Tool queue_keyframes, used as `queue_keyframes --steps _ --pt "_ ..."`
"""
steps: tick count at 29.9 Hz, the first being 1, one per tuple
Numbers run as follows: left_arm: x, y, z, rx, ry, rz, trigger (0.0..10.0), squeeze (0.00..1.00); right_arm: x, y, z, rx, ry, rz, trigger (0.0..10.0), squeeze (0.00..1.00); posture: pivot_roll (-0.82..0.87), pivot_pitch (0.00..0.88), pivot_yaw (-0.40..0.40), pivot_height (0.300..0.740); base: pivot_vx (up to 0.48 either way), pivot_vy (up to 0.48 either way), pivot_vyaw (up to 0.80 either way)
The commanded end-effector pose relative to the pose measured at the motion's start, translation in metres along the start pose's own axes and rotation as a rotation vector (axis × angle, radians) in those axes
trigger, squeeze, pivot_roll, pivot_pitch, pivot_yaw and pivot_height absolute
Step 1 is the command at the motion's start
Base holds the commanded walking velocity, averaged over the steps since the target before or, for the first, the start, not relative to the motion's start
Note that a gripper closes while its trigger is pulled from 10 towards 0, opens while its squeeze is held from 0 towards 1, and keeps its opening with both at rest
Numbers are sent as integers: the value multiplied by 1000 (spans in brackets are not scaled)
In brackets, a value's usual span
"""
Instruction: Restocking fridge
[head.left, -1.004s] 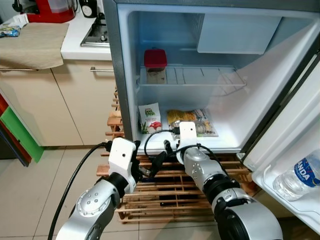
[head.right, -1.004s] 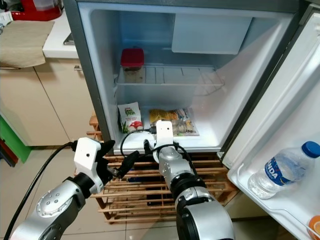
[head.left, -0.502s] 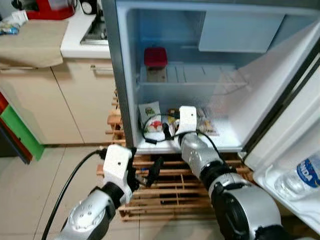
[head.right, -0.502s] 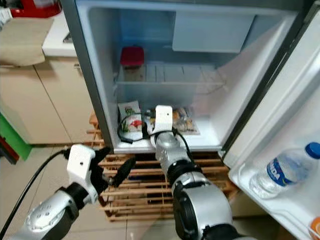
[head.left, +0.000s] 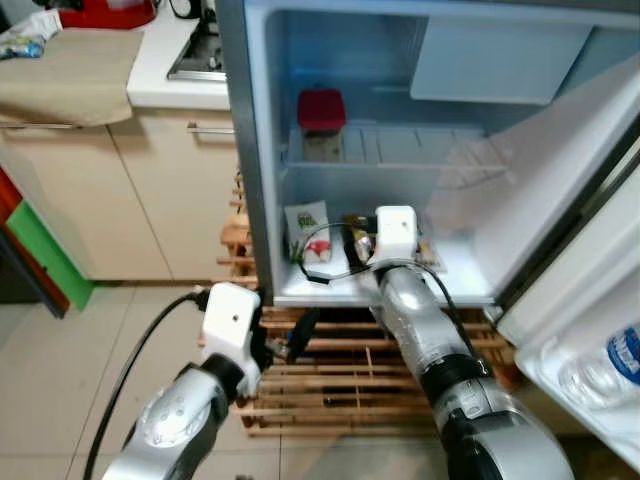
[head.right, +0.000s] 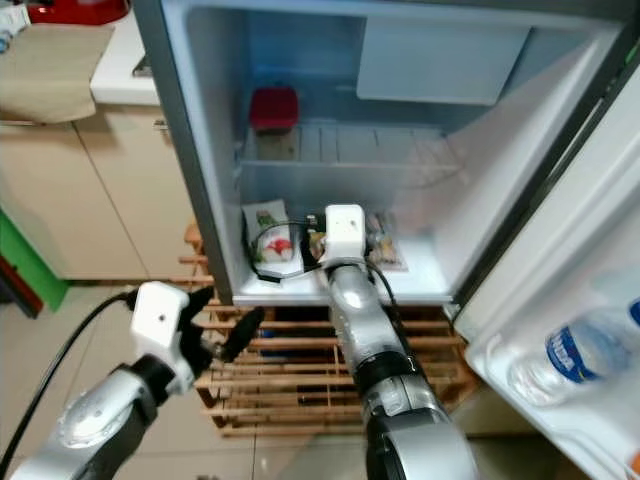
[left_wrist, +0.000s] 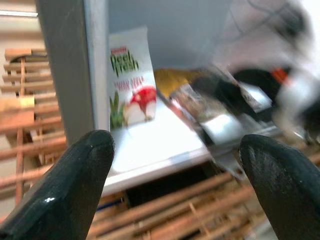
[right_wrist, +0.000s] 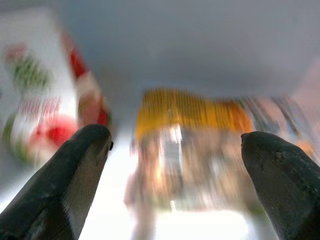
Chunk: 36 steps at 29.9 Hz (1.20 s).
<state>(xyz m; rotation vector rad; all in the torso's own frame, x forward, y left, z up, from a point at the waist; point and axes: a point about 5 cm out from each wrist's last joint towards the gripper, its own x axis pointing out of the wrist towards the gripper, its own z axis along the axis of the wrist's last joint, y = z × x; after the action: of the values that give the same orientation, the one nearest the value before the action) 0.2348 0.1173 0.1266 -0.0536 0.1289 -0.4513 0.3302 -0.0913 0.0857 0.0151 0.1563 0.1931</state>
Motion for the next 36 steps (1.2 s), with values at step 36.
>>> queue_keyframes --steps 36 --pt "27 31 -3 -8 -106 114 10000 0 -84 -86 -8 -61 -92 -199 10000 0 -187 0 69 740 0 86 -287"
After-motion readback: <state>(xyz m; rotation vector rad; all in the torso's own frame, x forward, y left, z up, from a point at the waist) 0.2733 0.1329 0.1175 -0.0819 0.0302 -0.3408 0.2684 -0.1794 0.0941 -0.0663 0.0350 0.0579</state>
